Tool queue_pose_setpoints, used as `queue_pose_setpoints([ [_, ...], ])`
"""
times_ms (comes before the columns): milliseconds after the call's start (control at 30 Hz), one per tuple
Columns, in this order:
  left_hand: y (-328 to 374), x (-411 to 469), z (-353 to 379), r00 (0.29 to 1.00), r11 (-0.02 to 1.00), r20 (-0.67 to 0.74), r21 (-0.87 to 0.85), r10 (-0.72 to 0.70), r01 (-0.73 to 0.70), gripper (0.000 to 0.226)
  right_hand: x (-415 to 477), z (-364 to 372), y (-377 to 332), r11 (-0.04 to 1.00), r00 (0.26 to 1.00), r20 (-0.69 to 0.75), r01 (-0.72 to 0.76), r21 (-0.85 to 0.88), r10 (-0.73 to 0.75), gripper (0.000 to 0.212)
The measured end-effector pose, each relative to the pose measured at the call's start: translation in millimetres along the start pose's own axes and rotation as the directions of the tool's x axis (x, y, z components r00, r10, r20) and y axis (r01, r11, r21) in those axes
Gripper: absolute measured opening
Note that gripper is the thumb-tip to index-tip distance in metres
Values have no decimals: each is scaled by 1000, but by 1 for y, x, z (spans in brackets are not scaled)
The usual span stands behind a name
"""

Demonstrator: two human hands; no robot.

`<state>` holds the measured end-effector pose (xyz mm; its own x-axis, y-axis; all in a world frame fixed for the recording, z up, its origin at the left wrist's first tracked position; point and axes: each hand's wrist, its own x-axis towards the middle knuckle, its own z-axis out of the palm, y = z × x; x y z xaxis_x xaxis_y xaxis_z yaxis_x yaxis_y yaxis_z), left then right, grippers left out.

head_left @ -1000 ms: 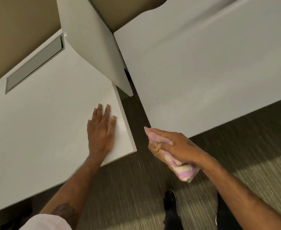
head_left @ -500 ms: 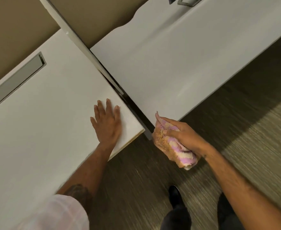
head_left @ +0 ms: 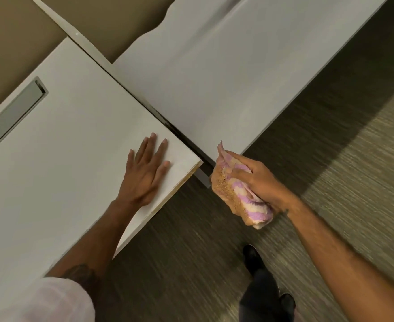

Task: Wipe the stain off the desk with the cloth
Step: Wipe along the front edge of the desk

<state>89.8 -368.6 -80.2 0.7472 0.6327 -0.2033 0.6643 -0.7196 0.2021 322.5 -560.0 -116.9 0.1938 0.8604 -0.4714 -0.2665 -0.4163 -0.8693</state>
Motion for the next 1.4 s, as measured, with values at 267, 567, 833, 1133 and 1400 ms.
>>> queue_pose_setpoints([
  [267,1,1,6,999,1000,-33,-14,6,-6,63,-5,29,23,989,991,-129,47,142,-29,46],
  [567,-3,-2,10,997,1000,-76,5,-3,4,66,-6,77,31,987,938,-314,158,-1,-151,57],
  [833,-9,3,12,989,997,-129,5,72,-72,66,-3,114,28,971,805,-548,145,-190,-228,59],
  [1133,-11,3,15,980,993,-162,25,115,-112,60,11,157,33,975,706,-673,181,-131,-222,57],
  [1400,-15,9,19,976,994,-189,56,107,-98,59,22,178,37,973,677,-699,178,-146,-229,57],
])
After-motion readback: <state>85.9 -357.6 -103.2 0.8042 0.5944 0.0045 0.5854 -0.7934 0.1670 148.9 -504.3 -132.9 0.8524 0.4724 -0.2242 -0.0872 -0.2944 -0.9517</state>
